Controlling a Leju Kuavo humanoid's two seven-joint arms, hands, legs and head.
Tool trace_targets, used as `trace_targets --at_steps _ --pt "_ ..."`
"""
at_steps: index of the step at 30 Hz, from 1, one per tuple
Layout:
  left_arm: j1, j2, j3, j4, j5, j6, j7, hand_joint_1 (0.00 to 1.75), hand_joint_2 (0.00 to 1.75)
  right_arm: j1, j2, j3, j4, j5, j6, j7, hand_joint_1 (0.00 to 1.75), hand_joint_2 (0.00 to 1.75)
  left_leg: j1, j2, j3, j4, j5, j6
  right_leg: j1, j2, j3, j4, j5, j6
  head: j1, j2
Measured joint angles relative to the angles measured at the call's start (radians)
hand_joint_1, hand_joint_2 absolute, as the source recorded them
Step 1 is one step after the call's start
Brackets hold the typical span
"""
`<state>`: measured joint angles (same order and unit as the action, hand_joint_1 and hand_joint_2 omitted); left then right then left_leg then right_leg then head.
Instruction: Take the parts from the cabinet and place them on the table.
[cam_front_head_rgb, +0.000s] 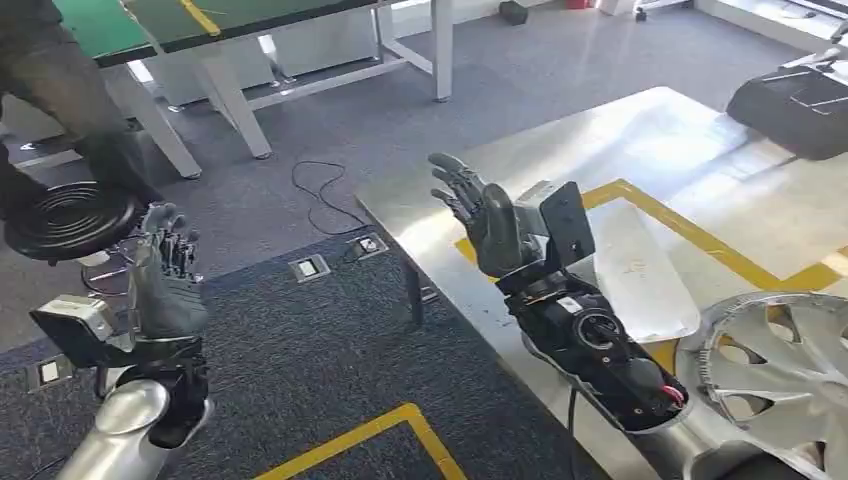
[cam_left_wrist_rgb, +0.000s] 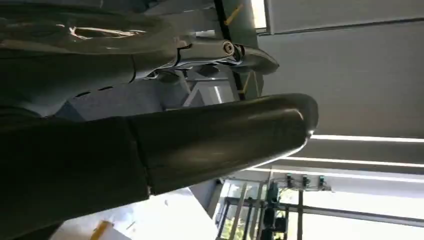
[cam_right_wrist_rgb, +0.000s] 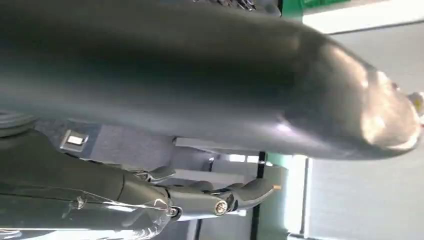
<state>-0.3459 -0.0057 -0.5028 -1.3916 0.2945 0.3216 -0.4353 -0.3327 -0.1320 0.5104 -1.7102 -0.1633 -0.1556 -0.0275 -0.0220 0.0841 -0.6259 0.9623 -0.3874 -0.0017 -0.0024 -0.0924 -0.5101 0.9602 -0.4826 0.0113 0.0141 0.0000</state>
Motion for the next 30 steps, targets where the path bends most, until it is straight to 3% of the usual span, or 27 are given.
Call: trace_targets --at_steps 1,3,4,5,6,7,8,9,10,11,12,13,14,15,16,18,20,21,22,23,25,26,27,29,30 --pt "-0.001 -0.001 0.0 -0.001 0.0 0.0 0.0 0.0 0.0 -0.002 0.0 0.0 0.0 0.0 0.0 0.0 0.0 0.0 0.002 -0.015 -0.003 0.0 0.004 0.009 0.001 -0.009 0.0 -0.001 -0.001 0.003 0.002 0.0" --pt "-0.001 0.0 0.0 -0.001 0.0 0.0 0.0 0.0 0.0 -0.002 0.0 0.0 0.0 0.0 0.0 0.0 0.0 0.0 -0.001 -0.042 -0.006 0.0 0.002 0.015 0.002 -0.032 0.007 -0.006 -0.005 0.009 0.007 0.0" --pt "-0.002 0.001 0.0 -0.002 0.0 0.0 0.0 0.0 0.0 -0.003 0.0 0.0 -0.001 0.0 0.0 0.0 0.0 0.0 0.005 -0.056 -0.001 -0.008 0.004 0.021 0.002 -0.043 0.014 -0.006 -0.011 0.017 0.006 0.0" --pt "-0.001 0.0 0.0 -0.003 0.0 0.0 0.0 0.0 0.0 -0.004 -0.001 -0.001 -0.002 0.0 0.0 0.0 0.0 0.0 0.013 -0.063 0.009 -0.013 0.005 0.025 -0.008 0.007 0.005 0.006 -0.023 0.024 0.009 0.0" --pt "-0.006 0.0 0.0 -0.003 0.0 0.0 -0.001 0.0 0.0 -0.006 -0.001 -0.001 -0.003 0.0 0.0 -0.001 0.0 0.0 0.015 -0.073 0.013 -0.014 0.003 0.033 -0.008 0.06 -0.011 0.053 -0.051 0.024 0.012 0.0" --pt "-0.008 -0.001 0.0 -0.004 -0.001 0.0 -0.001 0.0 0.0 -0.008 -0.001 -0.001 -0.004 -0.006 0.002 0.0 0.0 0.0 0.016 -0.083 0.015 -0.013 0.003 0.035 -0.009 0.081 -0.048 0.13 -0.085 0.025 0.02 0.0" --pt "-0.008 -0.002 0.0 -0.004 -0.001 0.0 -0.001 0.0 0.0 -0.007 -0.002 -0.001 -0.004 -0.015 0.003 0.0 0.0 0.0 0.016 -0.096 0.015 -0.013 0.002 0.037 -0.008 0.088 -0.102 0.231 -0.123 0.027 0.027 0.0" --pt "-0.006 -0.003 0.0 -0.003 -0.001 0.0 -0.001 0.0 0.0 -0.006 -0.003 0.0 -0.004 -0.018 0.004 0.001 0.0 0.0 0.016 -0.109 0.015 -0.013 0.001 0.037 -0.008 0.089 -0.146 0.307 -0.146 0.03 0.034 0.0" --pt "-0.004 -0.003 0.0 -0.003 -0.001 0.0 0.0 0.0 0.0 -0.006 -0.004 0.0 -0.004 -0.019 0.005 0.001 0.0 0.0 0.015 -0.124 0.015 -0.012 0.001 0.037 -0.008 0.089 -0.175 0.346 -0.146 0.03 0.036 0.0" --pt "-0.004 -0.003 0.0 -0.003 -0.002 0.0 0.0 0.0 0.0 -0.006 -0.004 0.0 -0.004 -0.026 0.006 0.0 0.0 0.0 0.015 -0.139 0.016 -0.011 0.0 0.037 -0.008 0.089 -0.179 0.331 -0.118 0.03 0.035 0.0" --pt "-0.004 -0.003 0.0 -0.003 -0.002 0.0 0.001 0.0 0.0 -0.006 -0.005 0.0 -0.004 -0.03 0.006 0.0 0.0 0.0 0.016 -0.155 0.017 -0.009 -0.001 0.036 -0.009 0.091 -0.16 0.271 -0.069 0.029 0.037 0.0" --pt "-0.004 -0.003 0.0 -0.003 -0.003 0.0 0.001 0.0 0.0 -0.007 -0.005 0.0 -0.004 -0.03 0.006 0.0 0.0 0.0 0.017 -0.171 0.019 -0.006 -0.002 0.034 -0.01 0.098 -0.127 0.185 -0.015 0.026 0.041 0.0" --pt "-0.005 -0.003 0.0 -0.003 -0.004 0.0 0.001 0.0 0.0 -0.008 -0.008 0.0 -0.004 -0.031 0.006 0.0 0.0 0.0 0.018 -0.184 0.019 -0.003 -0.005 0.029 -0.012 0.121 -0.093 0.098 0.033 0.025 0.045 0.0" --pt "-0.004 -0.003 0.0 -0.003 -0.005 0.001 0.001 0.0 0.0 -0.01 -0.01 0.0 -0.003 -0.033 0.006 0.0 0.0 0.0 0.021 -0.195 0.016 -0.001 -0.007 0.027 -0.018 0.184 -0.077 0.049 0.042 0.02 0.048 0.0" --pt "-0.007 -0.003 0.0 -0.003 -0.005 0.002 0.002 0.0 0.0 -0.011 -0.011 0.001 -0.003 -0.035 0.006 0.0 0.0 0.0 0.015 -0.209 0.007 0.007 -0.007 0.021 -0.025 0.196 -0.056 0.016 0.034 0.019 0.045 0.0" --pt "-0.004 -0.002 0.0 -0.004 -0.007 0.002 0.005 0.0 0.0 -0.014 -0.012 0.002 -0.002 -0.035 0.006 -0.001 0.0 0.0 0.026 -0.232 -0.004 0.002 0.002 0.006 -0.015 0.177 -0.054 0.019 0.031 0.011 0.043 0.0" --pt "-0.002 0.0 0.0 -0.004 -0.007 0.003 0.005 0.0 0.0 -0.015 -0.011 0.002 -0.001 -0.035 0.006 -0.001 0.0 0.0 0.022 -0.256 -0.005 -0.001 0.006 -0.003 -0.021 0.152 -0.045 0.008 0.036 0.003 0.044 0.0" --pt "-0.001 0.001 0.0 -0.005 -0.008 0.003 0.005 0.0 0.0 -0.018 -0.011 0.003 -0.001 -0.035 0.007 -0.001 0.0 0.0 0.019 -0.202 -0.009 0.014 -0.01 -0.006 -0.023 0.137 -0.038 0.0 0.039 -0.002 0.042 0.0" --pt "-0.004 0.002 0.0 -0.005 -0.007 0.003 0.006 0.0 0.0 -0.016 -0.011 0.003 -0.002 -0.035 0.007 -0.002 0.0 0.0 0.014 -0.142 -0.031 0.065 -0.043 -0.014 -0.021 0.124 -0.035 -0.006 0.04 -0.006 0.026 0.0" --pt "-0.005 0.002 0.0 -0.007 -0.008 0.003 0.006 0.0 0.0 -0.016 -0.011 0.003 -0.003 -0.035 0.007 -0.001 0.0 0.0 0.019 -0.113 -0.074 0.151 -0.084 -0.021 -0.018 0.108 -0.034 -0.006 0.04 -0.01 0.016 0.0" --pt "0.0 0.002 0.0 -0.007 -0.008 0.003 0.008 0.0 0.0 -0.013 -0.012 0.002 -0.003 -0.036 0.007 0.0 0.0 0.0 0.024 -0.092 -0.157 0.31 -0.138 -0.027 -0.016 0.08 -0.034 -0.006 0.037 -0.014 0.015 0.0" --pt "0.003 0.002 0.0 -0.007 -0.008 0.003 0.009 0.0 0.0 -0.011 -0.011 0.003 -0.003 -0.036 0.007 0.0 0.0 0.0 0.026 -0.09 -0.178 0.34 -0.136 -0.03 -0.017 0.064 -0.034 -0.006 0.035 -0.013 0.013 0.0" --pt "0.004 0.003 0.0 -0.007 -0.008 0.004 0.009 0.0 0.0 -0.011 -0.011 0.003 -0.003 -0.036 0.007 0.0 0.0 0.0 0.027 -0.09 -0.167 0.308 -0.109 -0.031 -0.017 0.051 -0.032 -0.006 0.034 -0.012 0.009 0.0" --pt "0.003 0.003 0.0 -0.007 -0.008 0.005 0.009 0.0 0.0 -0.011 -0.011 0.002 -0.003 -0.036 0.007 0.0 0.0 0.0 0.028 -0.074 -0.074 0.13 -0.021 -0.027 -0.017 0.027 -0.023 -0.006 0.027 -0.008 0.006 0.0" --pt "0.003 0.003 0.0 -0.009 -0.008 0.006 0.009 0.0 0.0 -0.011 -0.012 0.002 -0.003 -0.036 0.007 0.0 0.0 0.0 0.025 -0.035 -0.018 0.032 0.015 -0.022 -0.016 0.018 -0.015 -0.006 0.022 -0.004 0.005 0.0"
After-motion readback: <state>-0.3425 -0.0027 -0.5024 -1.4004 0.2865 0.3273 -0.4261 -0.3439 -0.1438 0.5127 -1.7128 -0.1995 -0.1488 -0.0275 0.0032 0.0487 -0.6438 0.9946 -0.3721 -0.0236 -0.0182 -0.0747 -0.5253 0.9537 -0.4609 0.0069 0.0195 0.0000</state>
